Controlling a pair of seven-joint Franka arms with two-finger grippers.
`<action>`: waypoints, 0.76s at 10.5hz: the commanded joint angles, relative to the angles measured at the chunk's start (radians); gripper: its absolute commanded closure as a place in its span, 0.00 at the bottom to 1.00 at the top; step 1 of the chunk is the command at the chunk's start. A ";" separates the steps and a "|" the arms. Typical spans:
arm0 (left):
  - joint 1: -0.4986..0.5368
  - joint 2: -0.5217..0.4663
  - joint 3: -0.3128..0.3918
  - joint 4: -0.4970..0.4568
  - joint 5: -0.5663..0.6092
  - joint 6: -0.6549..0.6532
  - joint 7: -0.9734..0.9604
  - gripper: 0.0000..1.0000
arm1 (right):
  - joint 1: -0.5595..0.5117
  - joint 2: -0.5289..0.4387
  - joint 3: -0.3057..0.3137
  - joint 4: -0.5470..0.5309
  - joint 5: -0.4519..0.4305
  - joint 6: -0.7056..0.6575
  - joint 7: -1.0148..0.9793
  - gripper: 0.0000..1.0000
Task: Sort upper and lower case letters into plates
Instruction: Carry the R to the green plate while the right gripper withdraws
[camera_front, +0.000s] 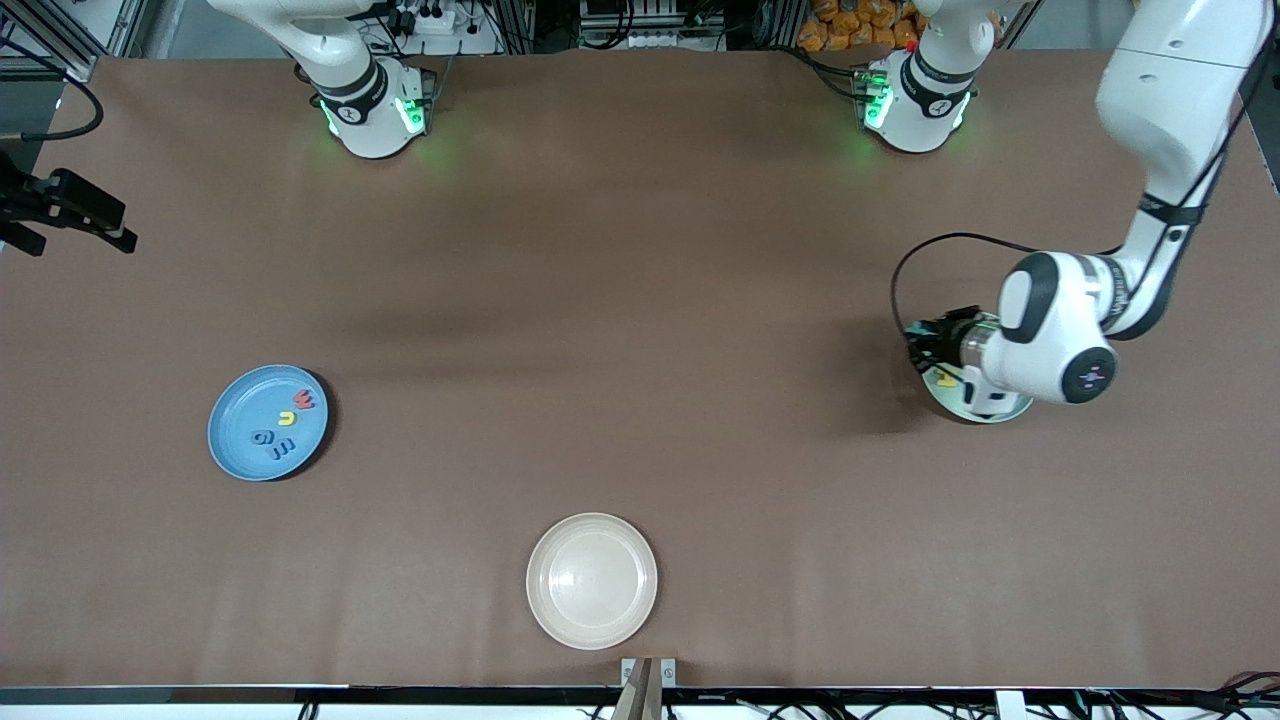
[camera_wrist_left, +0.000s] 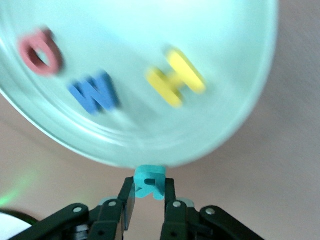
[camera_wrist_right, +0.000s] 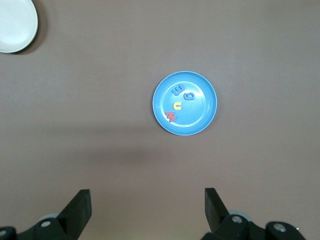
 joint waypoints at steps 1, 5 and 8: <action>0.034 -0.035 -0.017 -0.010 0.030 -0.032 0.062 0.89 | -0.009 0.000 0.012 0.017 -0.019 -0.027 -0.043 0.00; 0.056 -0.012 -0.006 0.046 0.077 -0.029 0.134 0.89 | -0.011 -0.022 0.012 0.016 -0.016 -0.051 -0.049 0.00; 0.091 0.019 -0.006 0.086 0.115 -0.008 0.196 0.88 | -0.011 -0.020 0.009 0.016 -0.006 -0.047 -0.049 0.00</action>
